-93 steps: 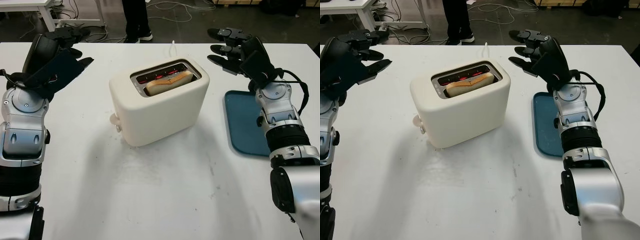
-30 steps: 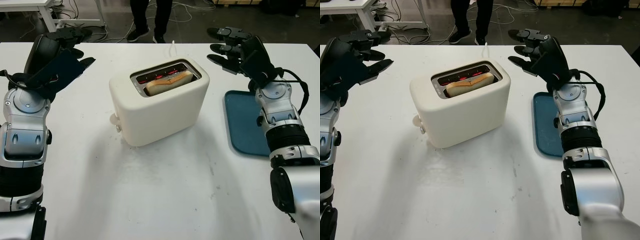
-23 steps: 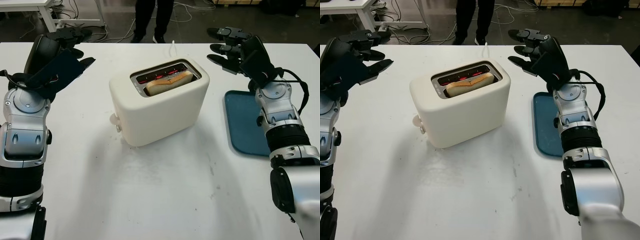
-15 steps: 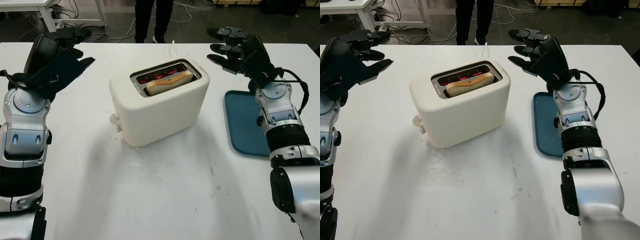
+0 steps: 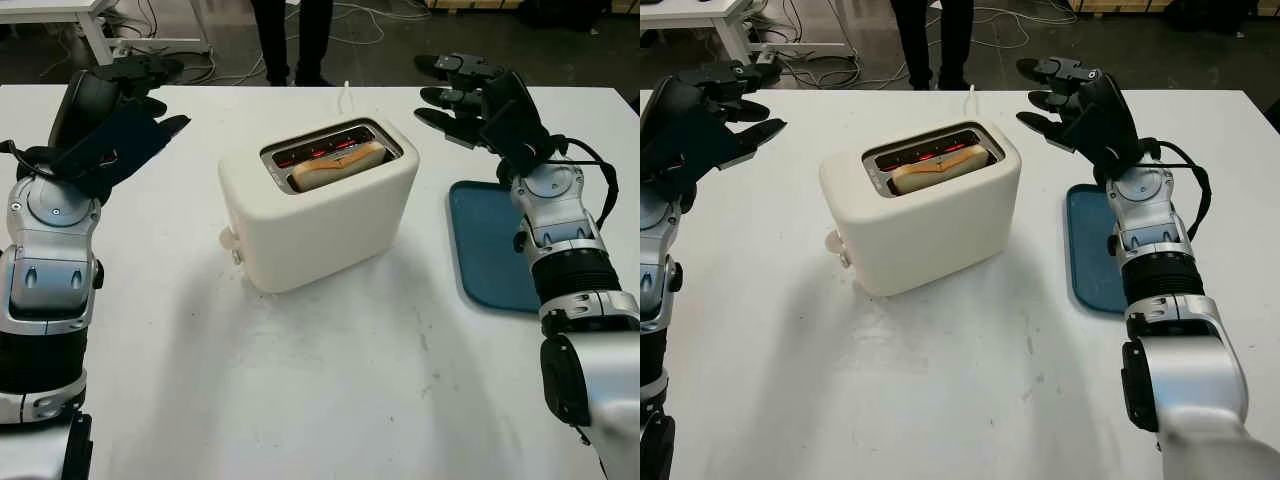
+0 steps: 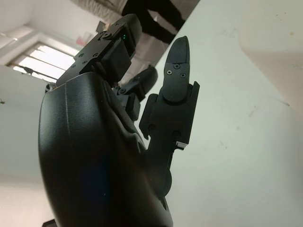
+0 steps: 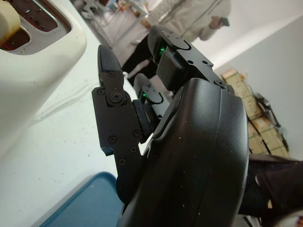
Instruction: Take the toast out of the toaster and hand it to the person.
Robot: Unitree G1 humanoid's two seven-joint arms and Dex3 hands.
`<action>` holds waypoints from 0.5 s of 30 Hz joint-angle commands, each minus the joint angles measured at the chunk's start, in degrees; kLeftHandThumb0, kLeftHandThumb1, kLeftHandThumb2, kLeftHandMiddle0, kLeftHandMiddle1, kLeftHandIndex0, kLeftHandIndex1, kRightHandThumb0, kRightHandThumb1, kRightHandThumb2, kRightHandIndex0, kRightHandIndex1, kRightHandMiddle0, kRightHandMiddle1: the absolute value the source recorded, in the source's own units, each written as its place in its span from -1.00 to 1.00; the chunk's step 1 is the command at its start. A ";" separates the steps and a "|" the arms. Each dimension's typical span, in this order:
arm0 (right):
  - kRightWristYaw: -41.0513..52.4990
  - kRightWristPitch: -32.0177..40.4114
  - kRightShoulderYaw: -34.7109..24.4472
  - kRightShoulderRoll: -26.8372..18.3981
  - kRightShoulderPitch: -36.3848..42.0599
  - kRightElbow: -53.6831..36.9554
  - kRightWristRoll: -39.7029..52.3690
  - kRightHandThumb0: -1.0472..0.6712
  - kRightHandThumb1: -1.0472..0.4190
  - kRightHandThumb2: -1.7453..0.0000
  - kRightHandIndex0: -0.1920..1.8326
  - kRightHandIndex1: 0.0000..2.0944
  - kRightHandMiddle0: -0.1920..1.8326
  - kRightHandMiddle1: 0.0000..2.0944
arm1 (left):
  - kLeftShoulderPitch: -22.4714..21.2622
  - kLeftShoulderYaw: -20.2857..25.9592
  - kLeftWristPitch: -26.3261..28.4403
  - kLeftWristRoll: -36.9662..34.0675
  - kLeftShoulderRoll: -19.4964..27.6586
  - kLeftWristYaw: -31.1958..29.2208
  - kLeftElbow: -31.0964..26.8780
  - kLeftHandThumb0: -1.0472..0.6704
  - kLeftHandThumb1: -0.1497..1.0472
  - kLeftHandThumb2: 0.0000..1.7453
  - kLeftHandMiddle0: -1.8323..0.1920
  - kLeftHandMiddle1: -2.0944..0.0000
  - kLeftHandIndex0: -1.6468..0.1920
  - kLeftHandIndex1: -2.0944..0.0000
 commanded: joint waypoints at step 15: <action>0.19 0.01 -0.19 0.22 0.65 -0.97 0.50 -0.14 -0.83 0.87 -0.15 -1.00 -0.18 -1.00 | 0.49 0.34 -0.60 0.18 0.37 0.30 0.03 -0.18 0.79 -0.79 0.41 0.32 0.09 0.98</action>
